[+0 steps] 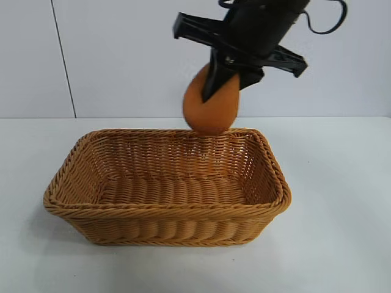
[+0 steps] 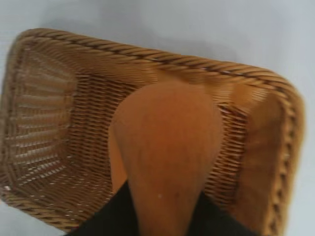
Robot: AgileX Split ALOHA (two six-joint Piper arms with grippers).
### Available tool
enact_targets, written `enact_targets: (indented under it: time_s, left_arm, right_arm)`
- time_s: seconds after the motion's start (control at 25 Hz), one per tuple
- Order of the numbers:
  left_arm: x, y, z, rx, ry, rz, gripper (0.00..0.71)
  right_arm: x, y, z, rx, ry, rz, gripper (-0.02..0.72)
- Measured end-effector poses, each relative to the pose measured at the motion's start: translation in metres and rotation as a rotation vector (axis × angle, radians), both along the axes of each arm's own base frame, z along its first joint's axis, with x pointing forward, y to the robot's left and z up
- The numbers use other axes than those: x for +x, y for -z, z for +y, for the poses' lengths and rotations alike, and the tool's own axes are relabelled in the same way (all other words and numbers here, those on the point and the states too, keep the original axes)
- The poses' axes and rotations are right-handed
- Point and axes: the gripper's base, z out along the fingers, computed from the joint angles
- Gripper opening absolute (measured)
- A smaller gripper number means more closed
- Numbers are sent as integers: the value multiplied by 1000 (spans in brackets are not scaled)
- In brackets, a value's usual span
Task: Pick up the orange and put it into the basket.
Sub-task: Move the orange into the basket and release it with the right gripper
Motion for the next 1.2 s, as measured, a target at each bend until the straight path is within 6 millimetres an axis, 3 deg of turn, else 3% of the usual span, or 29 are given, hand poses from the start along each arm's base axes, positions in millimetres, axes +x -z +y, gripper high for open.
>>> enact_targets:
  time_s: [0.16,0.24,0.4,0.52,0.6,0.72,0.8,1.0,1.2]
  left_arm:
    - [0,0,0,-1,1,0,549]
    - [0,0,0,-1,1,0,549]
    - [0,0,0,-1,1,0,549]
    - [0,0,0,-1,1,0,549]
    - [0,0,0,-1,1,0,549]
    - [0,0,0,-1,1,0,549]
    - [0,0,0,-1,1,0,549]
    - [0,0,0,-1,1,0,549]
    - [0,0,0,-1,1,0,549]
  right_arm:
    - [2,31,25,-2,-29,-8,64]
    - [7,56,32,-20,-29,10,64]
    - [12,98,36,-73,-26,76,64]
    - [10,108,35,-97,-31,116,93]
    - [10,107,35,-97,-32,115,205]
    - [8,102,34,-101,-37,124,475]
    - [6,95,32,-107,-46,120,571]
    - [5,61,20,-124,-24,144,623]
    - [24,18,-11,-240,-15,204,625]
